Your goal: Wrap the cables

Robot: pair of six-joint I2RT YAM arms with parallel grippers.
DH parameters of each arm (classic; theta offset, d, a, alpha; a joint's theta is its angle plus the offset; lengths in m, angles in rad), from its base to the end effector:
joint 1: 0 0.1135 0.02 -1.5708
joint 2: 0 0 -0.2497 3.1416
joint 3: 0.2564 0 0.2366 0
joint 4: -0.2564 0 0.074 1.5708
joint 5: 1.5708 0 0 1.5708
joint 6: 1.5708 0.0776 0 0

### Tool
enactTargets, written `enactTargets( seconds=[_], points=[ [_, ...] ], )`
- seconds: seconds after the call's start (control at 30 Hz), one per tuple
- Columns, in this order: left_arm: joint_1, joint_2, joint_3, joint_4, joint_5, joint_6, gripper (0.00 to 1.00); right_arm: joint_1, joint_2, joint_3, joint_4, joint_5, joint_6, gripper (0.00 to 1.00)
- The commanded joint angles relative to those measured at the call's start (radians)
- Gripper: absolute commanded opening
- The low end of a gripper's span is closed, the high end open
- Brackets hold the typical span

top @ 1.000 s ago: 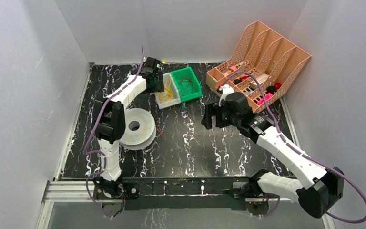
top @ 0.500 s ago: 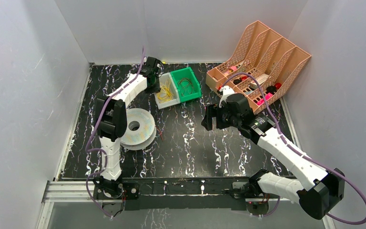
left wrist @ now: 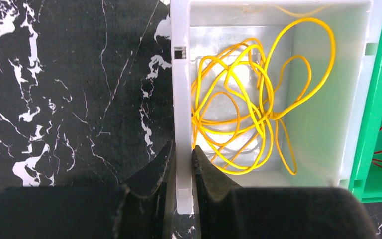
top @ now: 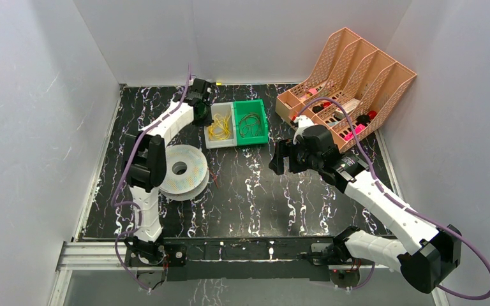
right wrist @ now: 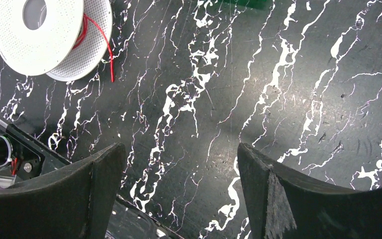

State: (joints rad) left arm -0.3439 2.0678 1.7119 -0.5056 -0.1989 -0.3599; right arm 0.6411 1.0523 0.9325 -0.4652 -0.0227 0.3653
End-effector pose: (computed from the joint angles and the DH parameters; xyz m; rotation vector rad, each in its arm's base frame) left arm 0.4497 -0.1448 0.1956 -0.1083 2.4088 -0.0819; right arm 0.2049 0.1551 0.2789 -0.3183 2.1956 0.5967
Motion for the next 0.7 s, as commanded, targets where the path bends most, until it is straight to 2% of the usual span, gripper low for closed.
enactTargets(
  seconds=[0.0, 0.13, 0.67],
  points=[
    [0.000, -0.103, -0.061, -0.015, 0.063, -0.011, 0.00, -0.002, -0.019, -0.010, 0.023, 0.003, 0.017, 0.90],
    [-0.021, -0.152, -0.107, -0.002, 0.103, -0.012, 0.00, -0.001, -0.025, -0.009, 0.015, 0.009, 0.025, 0.90],
    [-0.205, -0.292, -0.237, 0.009, 0.058, -0.087, 0.00, -0.001, -0.072, -0.034, -0.036, 0.047, 0.060, 0.89]
  ],
)
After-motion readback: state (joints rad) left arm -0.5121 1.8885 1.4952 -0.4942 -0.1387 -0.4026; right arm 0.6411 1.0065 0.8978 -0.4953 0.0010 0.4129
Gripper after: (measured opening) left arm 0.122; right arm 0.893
